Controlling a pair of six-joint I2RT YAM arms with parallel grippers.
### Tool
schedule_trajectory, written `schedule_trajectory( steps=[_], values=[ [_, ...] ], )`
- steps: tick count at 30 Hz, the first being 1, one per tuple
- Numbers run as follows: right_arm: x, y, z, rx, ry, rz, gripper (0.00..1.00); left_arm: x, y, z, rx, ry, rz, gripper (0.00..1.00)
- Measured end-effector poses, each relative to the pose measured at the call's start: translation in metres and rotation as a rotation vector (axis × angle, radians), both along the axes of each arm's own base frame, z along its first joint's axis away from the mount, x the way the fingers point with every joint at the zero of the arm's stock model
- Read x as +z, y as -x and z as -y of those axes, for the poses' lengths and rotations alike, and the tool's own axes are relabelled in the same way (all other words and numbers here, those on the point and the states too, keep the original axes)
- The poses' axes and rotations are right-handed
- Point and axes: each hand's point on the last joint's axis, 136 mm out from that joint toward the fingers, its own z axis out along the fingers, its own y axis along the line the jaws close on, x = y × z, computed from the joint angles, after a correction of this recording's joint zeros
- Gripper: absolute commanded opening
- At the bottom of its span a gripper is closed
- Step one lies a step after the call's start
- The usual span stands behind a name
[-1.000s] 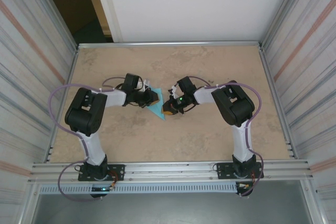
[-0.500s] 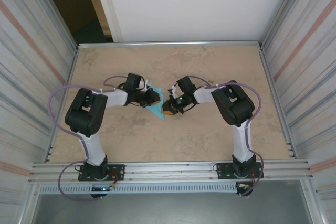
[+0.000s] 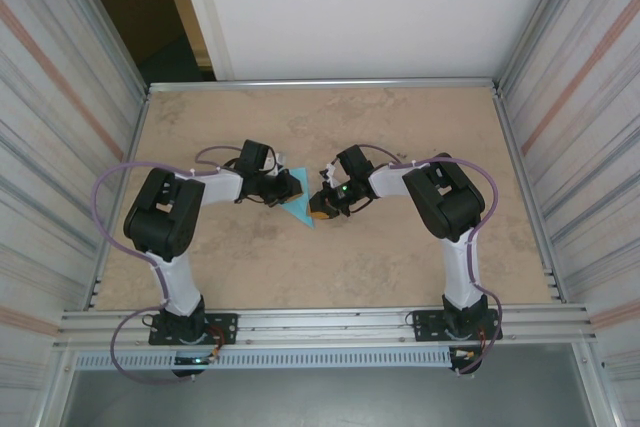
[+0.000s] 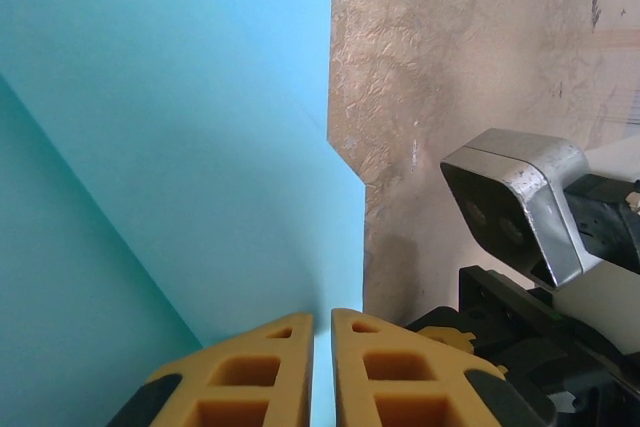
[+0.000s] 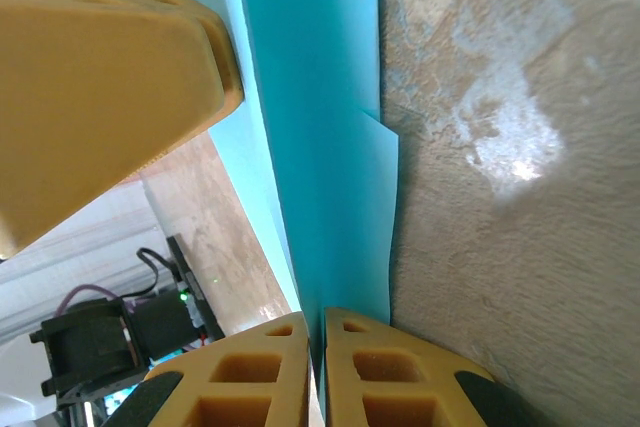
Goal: Fold a paper plane with a square sheet of paper (pick it up from the middle)
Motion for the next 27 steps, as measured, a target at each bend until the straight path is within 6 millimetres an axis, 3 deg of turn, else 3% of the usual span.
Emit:
schedule_trajectory(
  steps=[27],
  values=[
    [-0.0019, 0.0004, 0.0009, 0.013, 0.017, 0.010, 0.08, -0.0030, -0.0015, 0.0004, -0.004, 0.011, -0.012, 0.15]
  ],
)
